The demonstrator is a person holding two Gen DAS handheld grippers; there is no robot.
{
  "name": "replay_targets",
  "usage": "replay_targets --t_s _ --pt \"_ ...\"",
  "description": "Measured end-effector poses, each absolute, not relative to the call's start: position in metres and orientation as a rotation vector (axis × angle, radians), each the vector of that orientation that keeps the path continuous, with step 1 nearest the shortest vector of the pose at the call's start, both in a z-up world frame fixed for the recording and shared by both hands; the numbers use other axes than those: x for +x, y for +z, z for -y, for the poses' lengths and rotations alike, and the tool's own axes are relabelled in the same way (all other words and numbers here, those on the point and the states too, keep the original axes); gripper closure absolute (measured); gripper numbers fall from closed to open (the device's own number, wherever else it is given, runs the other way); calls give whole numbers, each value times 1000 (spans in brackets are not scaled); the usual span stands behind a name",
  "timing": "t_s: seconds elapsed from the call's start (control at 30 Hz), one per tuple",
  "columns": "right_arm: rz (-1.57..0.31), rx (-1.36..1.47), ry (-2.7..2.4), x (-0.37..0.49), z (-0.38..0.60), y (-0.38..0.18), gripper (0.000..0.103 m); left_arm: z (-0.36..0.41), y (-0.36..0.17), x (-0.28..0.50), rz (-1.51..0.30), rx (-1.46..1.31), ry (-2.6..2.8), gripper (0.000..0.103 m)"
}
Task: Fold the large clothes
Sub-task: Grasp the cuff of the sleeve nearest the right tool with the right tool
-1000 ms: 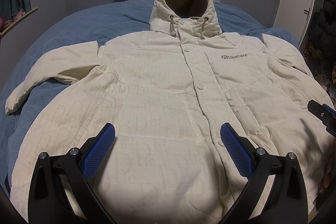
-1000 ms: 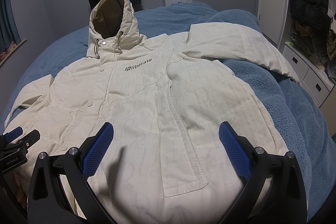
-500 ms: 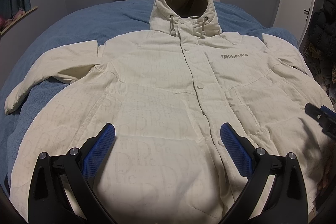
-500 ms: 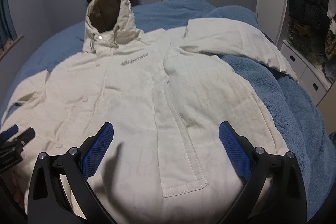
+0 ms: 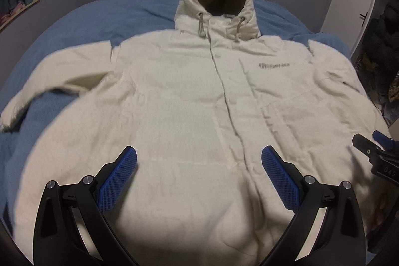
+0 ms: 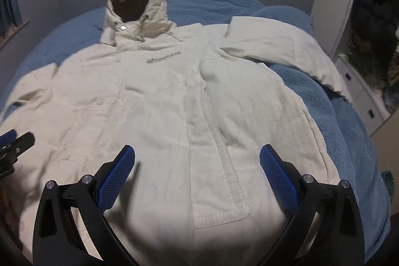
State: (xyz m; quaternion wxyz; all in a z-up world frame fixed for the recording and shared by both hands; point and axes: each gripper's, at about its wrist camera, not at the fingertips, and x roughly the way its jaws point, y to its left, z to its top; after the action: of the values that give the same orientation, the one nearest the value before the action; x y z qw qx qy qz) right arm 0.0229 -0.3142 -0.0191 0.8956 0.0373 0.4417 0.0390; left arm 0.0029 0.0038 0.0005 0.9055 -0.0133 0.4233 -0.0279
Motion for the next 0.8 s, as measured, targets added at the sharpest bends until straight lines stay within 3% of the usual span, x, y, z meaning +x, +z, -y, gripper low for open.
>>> replay_targets --t_s 0.37,0.53,0.8 --pt "-730 367 -92 70 460 47 7 -28 77 54 -759 -42 -26 6" --pt "-765 450 -280 95 538 19 7 -38 73 75 -781 -59 -19 6" --pt "-879 614 -286 122 584 -40 7 -61 17 86 -823 -70 82 6"
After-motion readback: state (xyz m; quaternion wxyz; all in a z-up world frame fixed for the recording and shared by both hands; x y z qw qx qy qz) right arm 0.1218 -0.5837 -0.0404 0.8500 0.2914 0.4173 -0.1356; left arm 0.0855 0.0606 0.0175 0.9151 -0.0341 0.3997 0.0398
